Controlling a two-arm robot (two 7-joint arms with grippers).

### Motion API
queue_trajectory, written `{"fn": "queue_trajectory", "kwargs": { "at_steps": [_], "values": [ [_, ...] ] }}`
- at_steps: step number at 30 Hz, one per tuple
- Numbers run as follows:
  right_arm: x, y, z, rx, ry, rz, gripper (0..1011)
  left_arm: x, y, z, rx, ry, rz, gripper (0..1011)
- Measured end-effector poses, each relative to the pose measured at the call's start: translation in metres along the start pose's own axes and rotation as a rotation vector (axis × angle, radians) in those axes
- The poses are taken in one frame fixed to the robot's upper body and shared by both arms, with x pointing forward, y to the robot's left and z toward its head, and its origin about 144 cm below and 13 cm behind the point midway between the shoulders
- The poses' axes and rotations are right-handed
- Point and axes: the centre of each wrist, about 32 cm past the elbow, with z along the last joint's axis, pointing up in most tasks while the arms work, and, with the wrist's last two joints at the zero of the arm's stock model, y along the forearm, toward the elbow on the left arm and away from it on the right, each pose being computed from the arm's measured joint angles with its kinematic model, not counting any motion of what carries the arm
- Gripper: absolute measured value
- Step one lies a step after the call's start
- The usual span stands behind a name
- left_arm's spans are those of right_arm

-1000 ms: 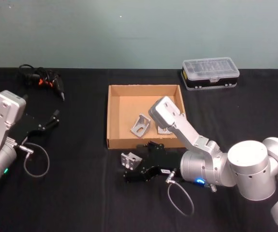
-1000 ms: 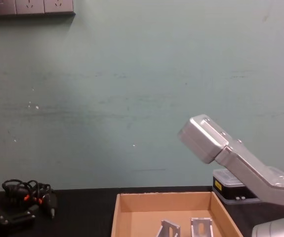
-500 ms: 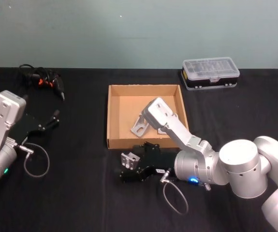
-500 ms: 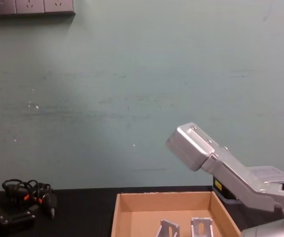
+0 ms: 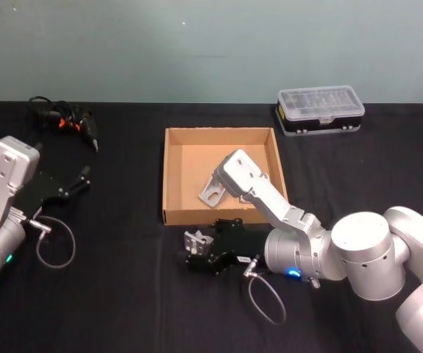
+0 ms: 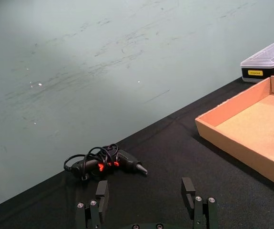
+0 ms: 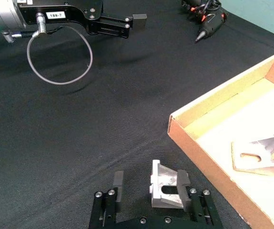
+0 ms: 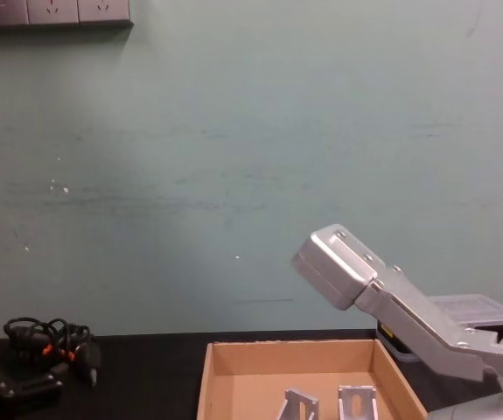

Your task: Use one hand to pick up the angle iron from the table and place it into the box.

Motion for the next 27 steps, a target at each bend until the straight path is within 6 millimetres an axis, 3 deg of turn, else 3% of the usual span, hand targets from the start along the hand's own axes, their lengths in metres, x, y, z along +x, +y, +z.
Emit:
{"fn": "queue_trajectory", "kwargs": {
  "at_steps": [17, 20, 27],
  "values": [
    [-0.0002, 0.0000, -0.0057, -0.002, -0.002, 0.001, 189, 0.0000, 0.0000, 0.0000, 0.000, 0.000, 0.000, 1000],
    [-0.0003, 0.0000, -0.0060, -0.001, -0.004, 0.002, 126, 0.0000, 0.0000, 0.0000, 0.000, 0.000, 0.000, 1000],
    [-0.0003, -0.0001, -0.0064, 0.001, -0.005, 0.000, 119, 0.0000, 0.0000, 0.0000, 0.000, 0.000, 0.000, 1000]
  ]
}}
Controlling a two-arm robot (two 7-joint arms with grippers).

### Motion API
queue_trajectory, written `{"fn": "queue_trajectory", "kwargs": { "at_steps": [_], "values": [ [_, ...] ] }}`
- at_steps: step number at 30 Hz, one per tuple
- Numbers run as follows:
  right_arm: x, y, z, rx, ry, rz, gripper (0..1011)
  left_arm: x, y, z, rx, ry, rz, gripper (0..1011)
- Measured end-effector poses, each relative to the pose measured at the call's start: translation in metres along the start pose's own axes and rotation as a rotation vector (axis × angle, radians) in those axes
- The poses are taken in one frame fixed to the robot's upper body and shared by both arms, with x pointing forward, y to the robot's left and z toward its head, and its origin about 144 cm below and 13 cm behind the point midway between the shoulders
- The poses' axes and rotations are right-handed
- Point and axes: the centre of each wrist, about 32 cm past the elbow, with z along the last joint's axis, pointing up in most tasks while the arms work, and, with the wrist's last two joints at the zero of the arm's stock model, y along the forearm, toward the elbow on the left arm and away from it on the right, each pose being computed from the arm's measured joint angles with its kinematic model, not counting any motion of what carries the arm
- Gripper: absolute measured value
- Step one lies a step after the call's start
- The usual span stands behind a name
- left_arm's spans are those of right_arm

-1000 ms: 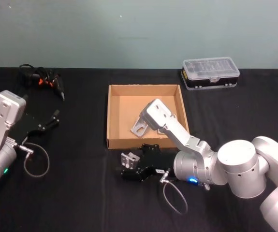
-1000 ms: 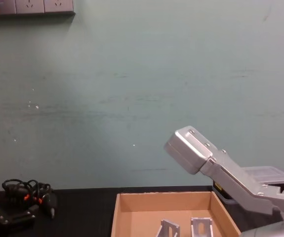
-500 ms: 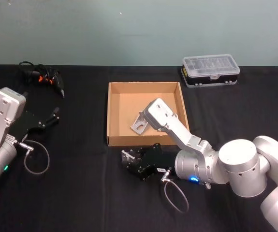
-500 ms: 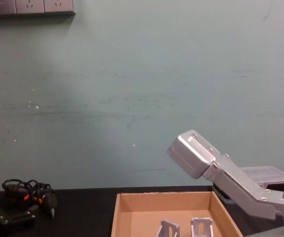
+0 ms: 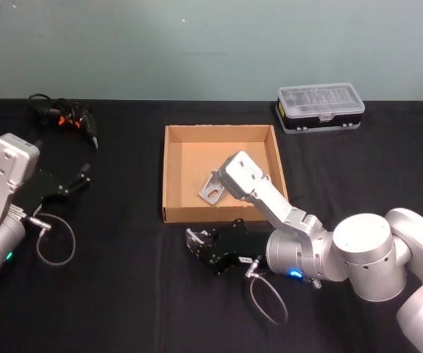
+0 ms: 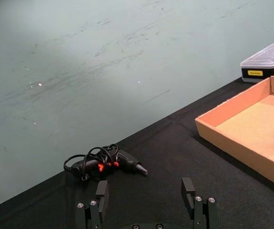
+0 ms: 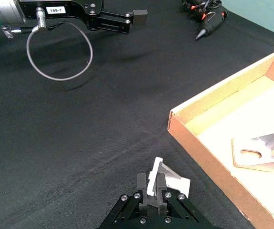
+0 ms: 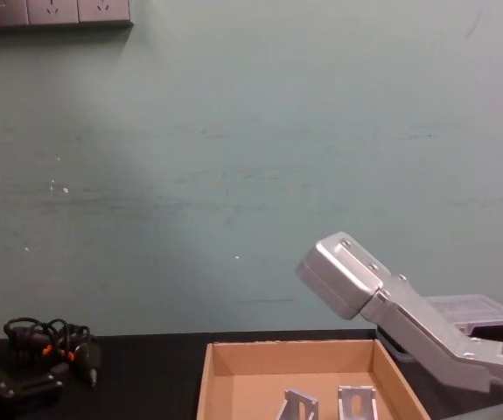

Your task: Use one hand to pick up the angle iron from the table and place it into the box.

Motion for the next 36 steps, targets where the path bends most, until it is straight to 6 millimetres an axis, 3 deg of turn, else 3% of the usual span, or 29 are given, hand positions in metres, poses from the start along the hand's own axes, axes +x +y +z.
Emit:
{"fn": "queue_trajectory", "kwargs": {
  "at_steps": [15, 36],
  "values": [
    [-0.004, -0.012, 0.002, 0.082, -0.030, -0.020, 118, 0.000, 0.000, 0.000, 0.000, 0.000, 0.000, 1000],
    [-0.020, -0.035, 0.033, 0.219, -0.087, -0.031, 118, 0.000, 0.000, 0.000, 0.000, 0.000, 0.000, 1000]
  ]
}}
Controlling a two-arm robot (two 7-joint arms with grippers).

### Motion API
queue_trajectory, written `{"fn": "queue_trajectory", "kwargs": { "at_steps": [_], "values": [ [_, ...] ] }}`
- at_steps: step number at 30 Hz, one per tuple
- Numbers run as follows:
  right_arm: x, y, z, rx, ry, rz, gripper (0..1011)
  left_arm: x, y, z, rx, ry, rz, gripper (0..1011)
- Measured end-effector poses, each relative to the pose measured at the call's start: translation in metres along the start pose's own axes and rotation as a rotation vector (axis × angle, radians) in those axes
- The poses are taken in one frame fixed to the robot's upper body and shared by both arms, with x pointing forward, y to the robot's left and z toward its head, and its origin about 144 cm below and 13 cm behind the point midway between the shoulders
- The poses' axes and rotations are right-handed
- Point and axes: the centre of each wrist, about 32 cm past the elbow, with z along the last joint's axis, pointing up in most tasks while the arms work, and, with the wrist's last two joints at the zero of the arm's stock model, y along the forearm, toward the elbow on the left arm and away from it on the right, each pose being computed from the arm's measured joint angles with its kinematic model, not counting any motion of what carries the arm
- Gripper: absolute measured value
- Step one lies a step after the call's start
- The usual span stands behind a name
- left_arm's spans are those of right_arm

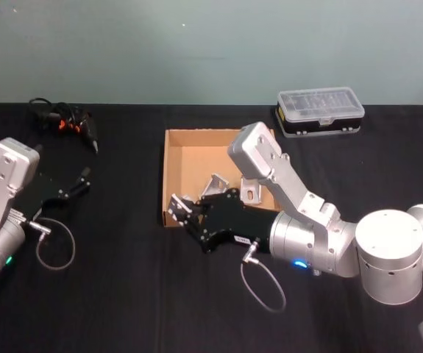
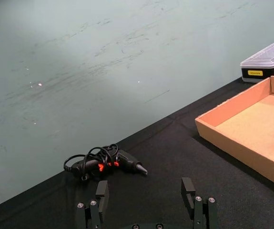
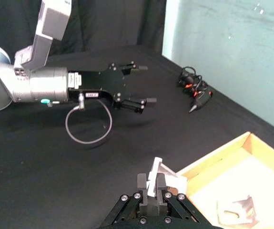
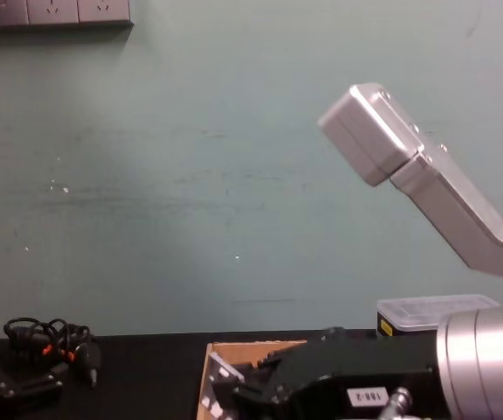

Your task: Use one hand to pick up the angle iron from the table and place it into the box.

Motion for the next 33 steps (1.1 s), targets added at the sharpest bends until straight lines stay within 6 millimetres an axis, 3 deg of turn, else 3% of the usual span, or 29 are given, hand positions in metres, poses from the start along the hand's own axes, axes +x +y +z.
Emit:
{"fn": "queue_trajectory", "kwargs": {
  "at_steps": [12, 33],
  "values": [
    [0.008, -0.004, 0.010, 0.039, -0.024, -0.057, 118, 0.000, 0.000, 0.000, 0.000, 0.000, 0.000, 1000],
    [0.069, 0.013, -0.009, 0.003, 0.061, -0.230, 118, 0.000, 0.000, 0.000, 0.000, 0.000, 0.000, 1000]
  ]
}}
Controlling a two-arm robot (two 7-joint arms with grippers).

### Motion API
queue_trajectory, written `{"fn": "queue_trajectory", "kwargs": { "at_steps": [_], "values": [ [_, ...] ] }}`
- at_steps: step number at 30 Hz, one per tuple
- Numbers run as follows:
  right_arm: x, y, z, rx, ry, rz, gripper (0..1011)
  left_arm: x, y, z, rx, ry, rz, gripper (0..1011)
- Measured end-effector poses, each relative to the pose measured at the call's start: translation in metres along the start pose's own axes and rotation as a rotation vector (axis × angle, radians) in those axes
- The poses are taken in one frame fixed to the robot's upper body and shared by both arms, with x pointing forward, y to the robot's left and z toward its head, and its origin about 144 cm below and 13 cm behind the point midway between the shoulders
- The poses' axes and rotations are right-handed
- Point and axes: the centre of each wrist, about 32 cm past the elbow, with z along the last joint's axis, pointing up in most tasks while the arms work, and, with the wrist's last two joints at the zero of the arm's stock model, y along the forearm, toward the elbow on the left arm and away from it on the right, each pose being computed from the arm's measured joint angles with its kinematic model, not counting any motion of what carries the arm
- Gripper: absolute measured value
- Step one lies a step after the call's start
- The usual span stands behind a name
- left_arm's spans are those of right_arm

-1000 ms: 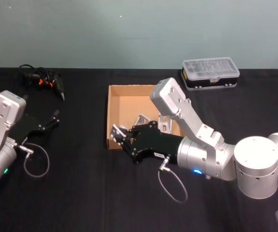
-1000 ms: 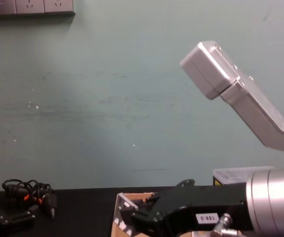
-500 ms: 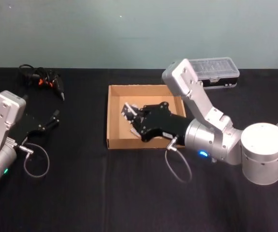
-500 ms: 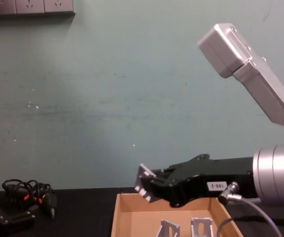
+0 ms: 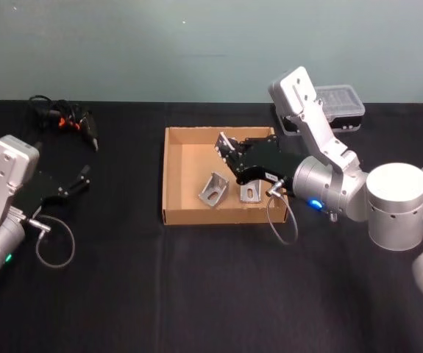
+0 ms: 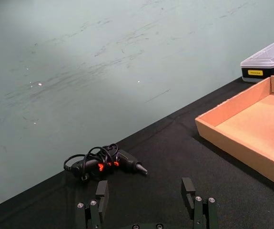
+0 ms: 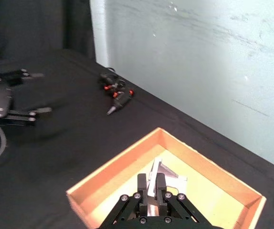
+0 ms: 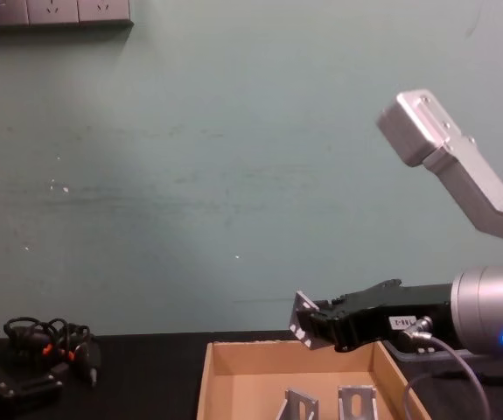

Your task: Use one hand to pick up the angle iron from the table and place it into the box.

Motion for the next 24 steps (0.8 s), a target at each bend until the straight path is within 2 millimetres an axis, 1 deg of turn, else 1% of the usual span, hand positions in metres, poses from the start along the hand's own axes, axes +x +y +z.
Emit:
{"fn": "queue_trajectory", "kwargs": {
  "at_steps": [4, 10, 17, 24],
  "values": [
    [0.010, 0.011, -0.004, -0.020, 0.012, -0.020, 118, 0.000, 0.000, 0.000, 0.000, 0.000, 0.000, 1000],
    [0.020, 0.027, -0.012, -0.050, 0.041, -0.033, 118, 0.000, 0.000, 0.000, 0.000, 0.000, 0.000, 1000],
    [0.026, 0.044, -0.019, -0.072, 0.072, -0.035, 118, 0.000, 0.000, 0.000, 0.000, 0.000, 0.000, 1000],
    [0.029, 0.055, -0.022, -0.088, 0.071, -0.033, 118, 0.000, 0.000, 0.000, 0.000, 0.000, 0.000, 1000]
  ]
}}
